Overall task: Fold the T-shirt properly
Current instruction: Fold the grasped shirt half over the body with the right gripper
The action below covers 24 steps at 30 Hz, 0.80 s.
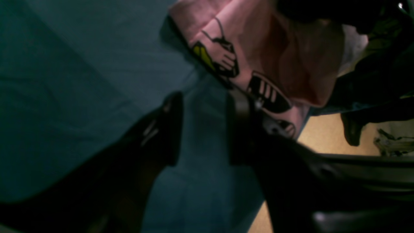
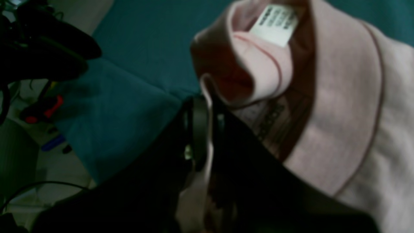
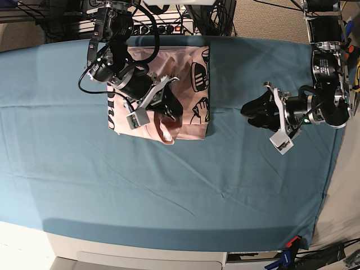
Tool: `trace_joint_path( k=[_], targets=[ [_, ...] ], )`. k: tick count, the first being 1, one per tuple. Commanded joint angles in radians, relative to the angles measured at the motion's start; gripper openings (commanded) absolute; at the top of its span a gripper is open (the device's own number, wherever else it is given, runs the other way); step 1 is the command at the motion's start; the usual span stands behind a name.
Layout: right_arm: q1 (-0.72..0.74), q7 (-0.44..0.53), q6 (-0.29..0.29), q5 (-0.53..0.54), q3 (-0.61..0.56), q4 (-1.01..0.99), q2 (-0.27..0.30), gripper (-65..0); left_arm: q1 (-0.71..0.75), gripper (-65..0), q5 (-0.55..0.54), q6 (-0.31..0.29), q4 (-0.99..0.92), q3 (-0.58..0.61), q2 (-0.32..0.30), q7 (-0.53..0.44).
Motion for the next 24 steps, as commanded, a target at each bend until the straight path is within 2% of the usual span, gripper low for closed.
trace_joint_path(
  k=[1, 10, 15, 16, 19, 20, 22, 24],
  targets=[
    [0.011, 0.023, 0.007, 0.030, -0.005, 0.016, -0.011, -65.0, -0.015, -42.0, -0.023, -0.005, 0.015, -0.007, -0.014, -0.017],
    [0.011, 0.008, 0.007, -0.016, -0.089, 0.016, -0.011, -65.0, -0.015, -42.0, -0.023, -0.005, 0.015, -0.007, -0.014, -0.017],
    [0.011, 0.005, 0.007, -0.052, -0.099, 0.016, -0.011, -65.0, -0.015, -42.0, -0.023, -0.005, 0.015, -0.007, -0.014, -0.017],
    [0.011, 0.005, 0.007, -0.058, -0.099, 0.016, -0.011, -60.7, -0.015, -42.0, -0.023, -0.005, 0.015, -0.007, -0.014, -0.017],
    [0.021, 0.005, 0.028, -0.058, -0.099, 0.016, -0.009, -37.0, -0.015, -42.0, -0.023, -0.005, 0.015, -0.007, -0.014, -0.017],
    [0.029, 0.006, 0.030, -0.058, -0.099, 0.016, -0.010, -32.9, -0.015, -42.0, -0.023, -0.005, 0.015, -0.007, -0.014, -0.017],
    [0.048, 0.008, 0.029, -0.052, -0.099, 0.016, -0.010, -32.1, -0.015, -42.0, -0.023, -0.005, 0.015, -0.007, -0.014, -0.017],
    [0.069, 0.007, 0.034, 0.020, -0.100, 0.017, -0.010, -32.1, -0.015, -42.0, -0.023, -0.005, 0.015, -0.007, -0.014, -0.017]
  ],
)
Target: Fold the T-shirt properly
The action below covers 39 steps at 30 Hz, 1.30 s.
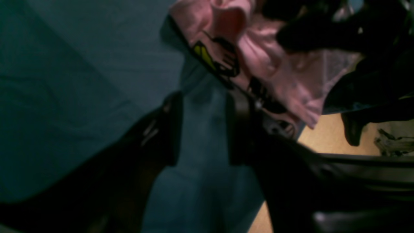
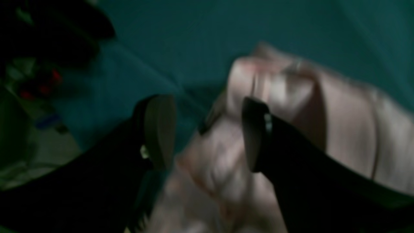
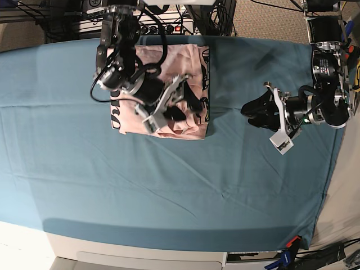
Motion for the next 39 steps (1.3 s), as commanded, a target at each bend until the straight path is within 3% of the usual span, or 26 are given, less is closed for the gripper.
trace_joint_path(
  k=[1, 6, 10, 18, 20, 24, 31, 39],
  targets=[
    [0.020, 0.020, 0.038, 0.076, -0.005, 0.017, -0.006, -32.1, -0.015, -42.0, -0.026, -0.004, 0.015, -0.007, -0.014, -0.017],
    [0.042, -0.070, 0.046, 0.284, -0.005, 0.018, -0.008, -32.2, -0.015, -42.0, -0.025, -0.004, 0.015, -0.007, -0.014, -0.017],
    [0.057, -0.065, 0.046, 0.232, 0.045, 0.057, -0.008, -32.2, -0.012, -42.0, -0.018, -0.004, 0.014, -0.007, -0.014, -0.017],
    [0.077, -0.025, 0.046, 0.199, 0.443, 0.190, 0.003, -32.2, 0.029, -42.0, 0.005, -0.004, 0.013, -0.007, -0.013, -0.017],
    [0.077, -0.040, 0.046, 0.192, 0.540, 0.197, 0.032, -32.1, 0.038, -42.0, 0.005, -0.004, 0.013, -0.007, -0.011, -0.017],
    [0.077, -0.032, -0.050, 0.096, 0.661, 0.168, 0.117, -29.1, 0.051, -42.0, 0.005, -0.004, 0.013, -0.006, -0.011, -0.017],
    [0.080, -0.028, -0.152, 0.080, 0.750, 0.008, 0.230, -28.4, 0.063, -42.0, 0.004, -0.004, 0.013, -0.006, -0.011, -0.017],
    [0.158, -0.216, -0.141, 0.368, 0.744, -0.330, 0.310, -28.4, 0.062, -42.0, 0.005, -0.004, 0.013, -0.006, -0.003, -0.017]
  ],
)
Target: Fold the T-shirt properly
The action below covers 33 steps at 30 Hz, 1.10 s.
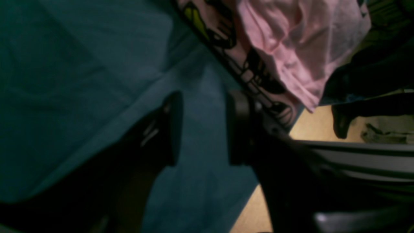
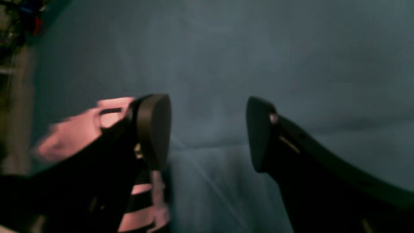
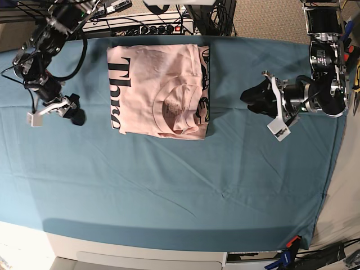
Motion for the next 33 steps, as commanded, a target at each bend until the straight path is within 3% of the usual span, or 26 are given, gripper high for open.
trace_joint_path(
  k=[1, 5, 10, 17, 24, 30, 33],
  targets=[
    [0.022, -0.003, 0.014, 0.055, -0.002, -0.025, 0.031, -28.4, -0.014, -42.0, -0.022, -0.004, 0.013, -0.006, -0.011, -0.017],
    [0.043, -0.050, 0.016, 0.208, -0.047, -0.141, 0.079, -28.4, -0.013, -42.0, -0.023, -0.004, 0.013, -0.006, -0.011, -0.017],
    [0.072, -0.061, 0.010, 0.232, -0.112, -0.180, 0.082, -28.4, -0.014, -42.0, -0.022, -0.004, 0.013, -0.006, -0.011, -0.017],
    [0.109, -0.028, -0.026, 0.176, -0.138, -0.180, -0.008, -28.4, -0.014, -42.0, -0.023, -0.004, 0.013, -0.006, -0.011, -0.017],
    [0.111, -0.027, -0.025, 0.184, -0.139, -0.180, -0.097, -28.4, -0.014, -42.0, -0.023, -0.004, 0.013, -0.006, -0.011, -0.017],
    [0.110, -0.019, -0.023, 0.179, -0.171, -0.180, -0.100, -28.5, -0.014, -42.0, -0.023, -0.004, 0.013, -0.006, -0.011, -0.017],
    [0.110, -0.002, -0.024, 0.107, -0.188, -0.180, -0.100, -28.5, -0.014, -42.0, -0.023, -0.004, 0.013, -0.006, -0.011, -0.017]
  ],
)
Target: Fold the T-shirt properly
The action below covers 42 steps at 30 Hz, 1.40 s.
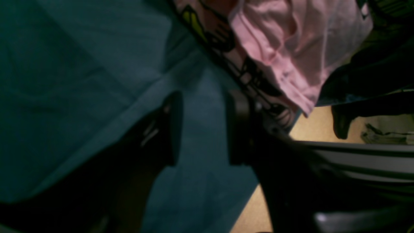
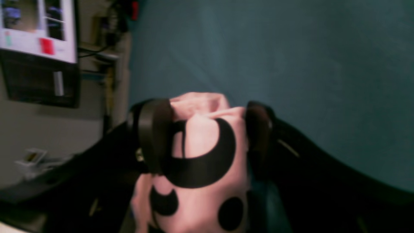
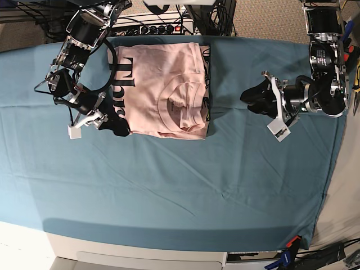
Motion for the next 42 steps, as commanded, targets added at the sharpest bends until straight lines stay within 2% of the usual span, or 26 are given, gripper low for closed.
trace_joint_path(
  k=[1, 4, 7, 9, 12, 15, 17, 23, 27, 30, 33, 38, 42],
  targets=[
    [0.017, 0.016, 0.006, 0.002, -0.007, 0.015, 0.008, -28.5, -0.014, -42.0, -0.023, -0.004, 0.013, -0.006, -0.011, -0.017],
    [0.017, 0.026, 0.006, -0.031, -0.017, 0.016, 0.008, -29.5, -0.014, -42.0, 0.001, -0.004, 0.013, -0.006, -0.011, -0.017],
    [0.017, 0.026, 0.007, -0.031, -0.017, 0.016, 0.008, -35.1, -0.011, -42.0, 0.061, -0.004, 0.013, -0.006, -0.011, -0.017],
    [0.017, 0.025, 0.008, -0.031, -0.017, 0.016, 0.008, -39.6, -0.010, -42.0, 0.118, 0.042, 0.013, -0.009, -0.011, -0.032],
    [0.017, 0.024, 0.018, -0.031, -0.016, 0.016, 0.008, -45.6, -0.002, -42.0, 0.222, 0.126, 0.013, -0.030, -0.011, -0.107],
    [0.017, 0.025, 0.018, -0.031, -0.016, 0.016, 0.008, -51.2, 0.010, -42.0, 0.251, 0.161, 0.013, -0.042, -0.011, -0.114],
    [0.017, 0.025, 0.018, -0.031, -0.017, 0.016, 0.008, -53.8, 0.032, -42.0, 0.231, 0.164, 0.014, -0.045, -0.011, -0.114],
    [0.017, 0.026, 0.019, -0.031, -0.017, 0.016, 0.008, -54.1, 0.164, -41.3, 0.058, 0.147, 0.063, -0.045, -0.011, -0.078],
    [0.017, 0.026, 0.039, -0.031, -0.017, 0.016, 0.008, -54.1, 0.271, -41.3, 0.037, 0.143, 0.196, -0.045, 0.003, -0.093],
    [0.017, 0.026, 0.042, -0.031, -0.016, 0.016, 0.008, -54.1, 0.359, -41.3, 0.108, 0.146, 0.334, -0.045, 0.042, -0.147],
    [0.017, 0.029, 0.042, -0.031, -0.017, 0.016, 0.008, -54.1, 0.425, -41.3, 0.227, 0.195, 0.430, -0.025, 0.085, -0.217],
    [0.017, 0.034, 0.042, -0.031, -0.017, 0.016, 0.008, -54.1, 0.438, -38.5, 0.389, 0.281, 0.387, 0.080, 0.153, -0.289],
    [0.017, 0.034, 0.042, -0.031, -0.017, 0.016, 0.009, -54.1, 0.415, -34.8, 0.419, 0.294, 0.305, 0.145, 0.231, -0.296]
  ],
)
